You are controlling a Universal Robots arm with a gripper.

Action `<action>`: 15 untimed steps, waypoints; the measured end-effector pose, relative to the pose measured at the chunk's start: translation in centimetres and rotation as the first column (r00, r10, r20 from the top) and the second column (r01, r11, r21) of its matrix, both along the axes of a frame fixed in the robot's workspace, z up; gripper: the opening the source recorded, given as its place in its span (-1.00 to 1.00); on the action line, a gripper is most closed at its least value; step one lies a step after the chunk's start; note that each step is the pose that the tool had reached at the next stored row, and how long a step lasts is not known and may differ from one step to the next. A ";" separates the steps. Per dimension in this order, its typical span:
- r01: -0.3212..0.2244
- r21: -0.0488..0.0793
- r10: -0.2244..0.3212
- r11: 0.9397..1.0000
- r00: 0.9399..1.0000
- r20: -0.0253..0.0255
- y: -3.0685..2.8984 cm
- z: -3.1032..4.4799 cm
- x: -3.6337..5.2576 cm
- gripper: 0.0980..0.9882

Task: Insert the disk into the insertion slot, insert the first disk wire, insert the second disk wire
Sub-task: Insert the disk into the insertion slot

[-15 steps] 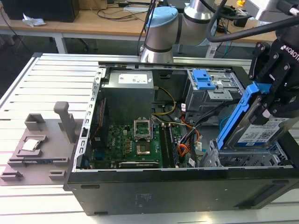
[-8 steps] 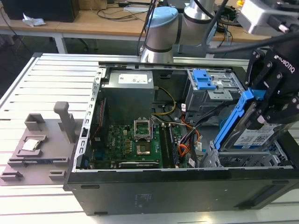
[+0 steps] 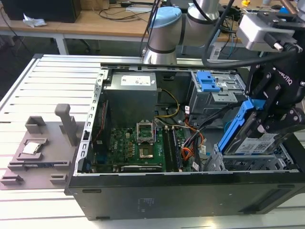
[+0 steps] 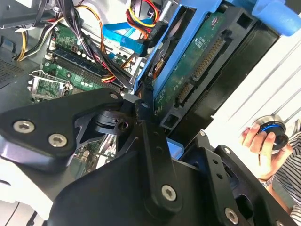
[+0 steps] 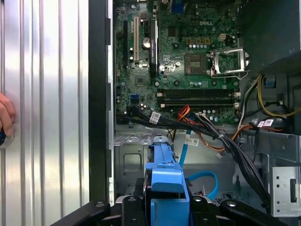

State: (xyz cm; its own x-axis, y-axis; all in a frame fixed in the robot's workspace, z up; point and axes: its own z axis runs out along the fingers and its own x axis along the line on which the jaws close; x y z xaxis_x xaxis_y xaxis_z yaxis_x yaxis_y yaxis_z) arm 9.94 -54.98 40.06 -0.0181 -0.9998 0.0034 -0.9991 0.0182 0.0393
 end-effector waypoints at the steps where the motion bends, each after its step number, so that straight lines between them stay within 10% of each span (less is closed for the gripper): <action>1: 0.000 0.000 0.000 1.000 1.000 0.000 0.00 -0.17 0.00 -0.40; 15: 0.000 0.000 0.000 1.000 1.000 0.000 0.00 -2.59 0.00 -0.40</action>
State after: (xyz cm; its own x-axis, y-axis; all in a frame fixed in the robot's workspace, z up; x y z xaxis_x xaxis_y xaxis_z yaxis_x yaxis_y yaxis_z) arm 9.94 -54.98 37.46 -0.0181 -0.9998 0.0033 -0.9991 0.0182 0.0393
